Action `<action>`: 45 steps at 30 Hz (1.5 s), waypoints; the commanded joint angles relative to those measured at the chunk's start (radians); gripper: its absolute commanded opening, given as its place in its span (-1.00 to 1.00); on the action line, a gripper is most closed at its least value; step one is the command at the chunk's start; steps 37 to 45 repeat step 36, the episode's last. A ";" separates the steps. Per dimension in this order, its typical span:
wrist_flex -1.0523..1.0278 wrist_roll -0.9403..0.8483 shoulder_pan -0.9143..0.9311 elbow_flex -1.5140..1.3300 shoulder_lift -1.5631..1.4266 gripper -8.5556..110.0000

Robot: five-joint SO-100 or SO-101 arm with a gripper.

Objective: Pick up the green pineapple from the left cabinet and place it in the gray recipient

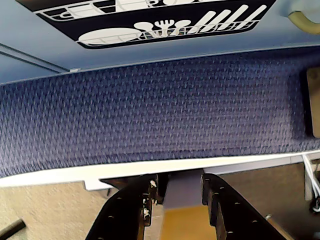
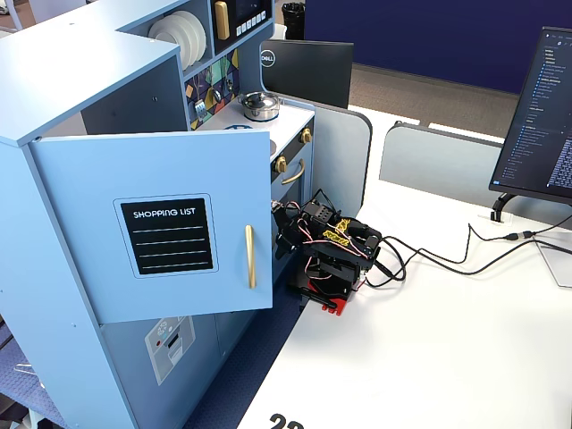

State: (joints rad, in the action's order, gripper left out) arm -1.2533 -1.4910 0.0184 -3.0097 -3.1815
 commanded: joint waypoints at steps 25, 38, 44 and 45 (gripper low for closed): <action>-0.278 -0.038 0.021 0.008 0.002 -0.76; -0.278 -0.038 0.021 0.008 0.002 -0.75; -0.278 -0.038 0.021 0.008 0.002 -0.75; -0.278 -0.038 0.021 0.008 0.002 -0.75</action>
